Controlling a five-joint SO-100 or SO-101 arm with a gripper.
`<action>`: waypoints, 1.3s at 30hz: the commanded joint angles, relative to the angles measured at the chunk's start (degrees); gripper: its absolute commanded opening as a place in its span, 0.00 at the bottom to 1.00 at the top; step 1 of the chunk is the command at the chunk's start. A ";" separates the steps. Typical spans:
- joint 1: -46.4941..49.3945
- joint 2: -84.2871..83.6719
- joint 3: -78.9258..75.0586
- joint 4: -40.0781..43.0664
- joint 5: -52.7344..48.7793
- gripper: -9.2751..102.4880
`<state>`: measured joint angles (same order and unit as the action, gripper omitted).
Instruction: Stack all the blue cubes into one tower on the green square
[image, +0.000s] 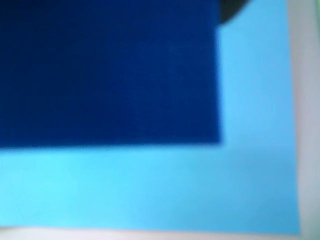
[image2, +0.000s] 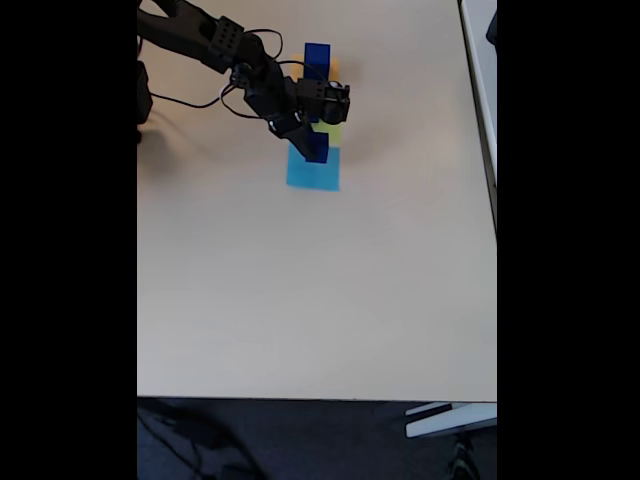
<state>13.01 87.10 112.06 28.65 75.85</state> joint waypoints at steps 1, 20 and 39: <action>0.62 4.83 -0.18 -1.67 1.41 0.13; -0.70 3.60 2.72 -6.15 6.42 0.15; -1.14 1.49 6.59 -12.48 7.91 0.15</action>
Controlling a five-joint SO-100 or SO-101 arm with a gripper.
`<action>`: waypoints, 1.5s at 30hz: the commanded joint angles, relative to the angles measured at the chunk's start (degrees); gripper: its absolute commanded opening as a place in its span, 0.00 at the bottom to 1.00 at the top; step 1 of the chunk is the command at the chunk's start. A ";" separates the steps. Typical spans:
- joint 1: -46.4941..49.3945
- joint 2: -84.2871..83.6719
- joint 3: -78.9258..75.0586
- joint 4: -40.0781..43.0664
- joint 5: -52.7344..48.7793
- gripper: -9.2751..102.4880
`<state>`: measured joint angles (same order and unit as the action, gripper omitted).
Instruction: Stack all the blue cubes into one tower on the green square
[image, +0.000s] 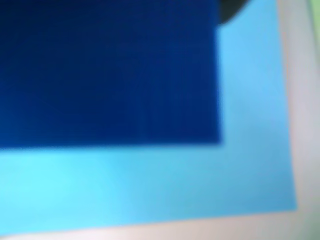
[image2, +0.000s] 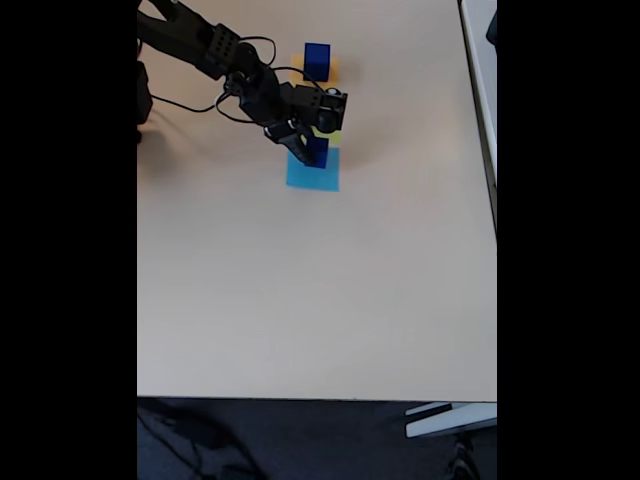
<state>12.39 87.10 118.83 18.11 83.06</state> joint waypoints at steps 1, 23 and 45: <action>-0.53 1.41 0.18 -2.46 0.79 0.15; -0.44 1.05 1.93 -4.39 0.97 0.19; -0.35 0.88 2.29 -4.92 1.05 0.26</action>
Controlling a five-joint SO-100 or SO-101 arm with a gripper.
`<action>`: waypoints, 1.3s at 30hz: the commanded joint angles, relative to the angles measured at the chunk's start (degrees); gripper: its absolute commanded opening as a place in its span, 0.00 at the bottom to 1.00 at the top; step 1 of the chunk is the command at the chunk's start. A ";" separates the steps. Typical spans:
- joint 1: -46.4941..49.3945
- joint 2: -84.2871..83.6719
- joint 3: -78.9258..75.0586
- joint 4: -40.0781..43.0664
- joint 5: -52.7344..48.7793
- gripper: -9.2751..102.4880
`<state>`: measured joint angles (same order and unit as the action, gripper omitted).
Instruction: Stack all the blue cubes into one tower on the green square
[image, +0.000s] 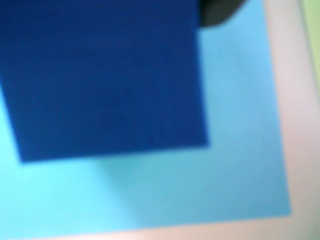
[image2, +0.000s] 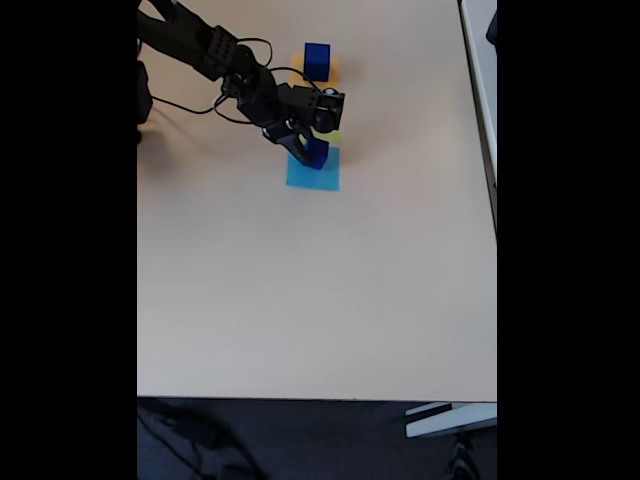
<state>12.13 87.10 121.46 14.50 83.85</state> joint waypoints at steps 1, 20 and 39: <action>-0.09 0.88 -0.26 -1.41 0.26 0.26; -0.70 1.23 0.44 -3.78 -0.26 0.36; -6.24 7.38 -5.45 -3.78 -2.29 0.42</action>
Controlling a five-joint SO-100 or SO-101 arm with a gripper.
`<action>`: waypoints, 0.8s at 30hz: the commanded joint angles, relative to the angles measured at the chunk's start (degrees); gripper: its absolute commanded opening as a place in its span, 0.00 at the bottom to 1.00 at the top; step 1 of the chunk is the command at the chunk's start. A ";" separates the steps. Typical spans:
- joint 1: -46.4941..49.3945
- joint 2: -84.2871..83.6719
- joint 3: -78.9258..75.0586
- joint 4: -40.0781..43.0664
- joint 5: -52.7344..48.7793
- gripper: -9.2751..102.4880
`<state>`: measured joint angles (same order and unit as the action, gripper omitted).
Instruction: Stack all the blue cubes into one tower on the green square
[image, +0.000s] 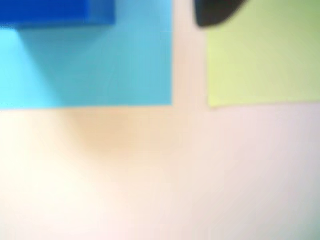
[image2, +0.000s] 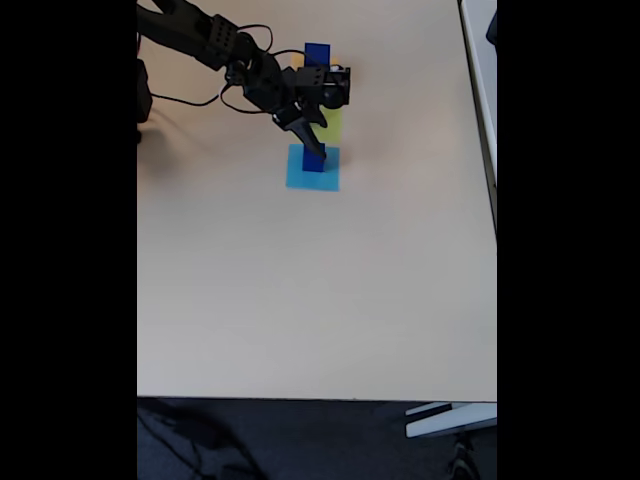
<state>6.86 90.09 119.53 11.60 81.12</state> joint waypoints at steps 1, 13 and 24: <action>-1.41 4.75 -3.78 -0.97 0.35 0.42; -8.09 5.62 -12.57 10.20 5.27 0.40; -12.30 4.13 -10.55 10.28 12.22 0.38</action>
<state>-4.39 91.58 110.92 21.80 92.11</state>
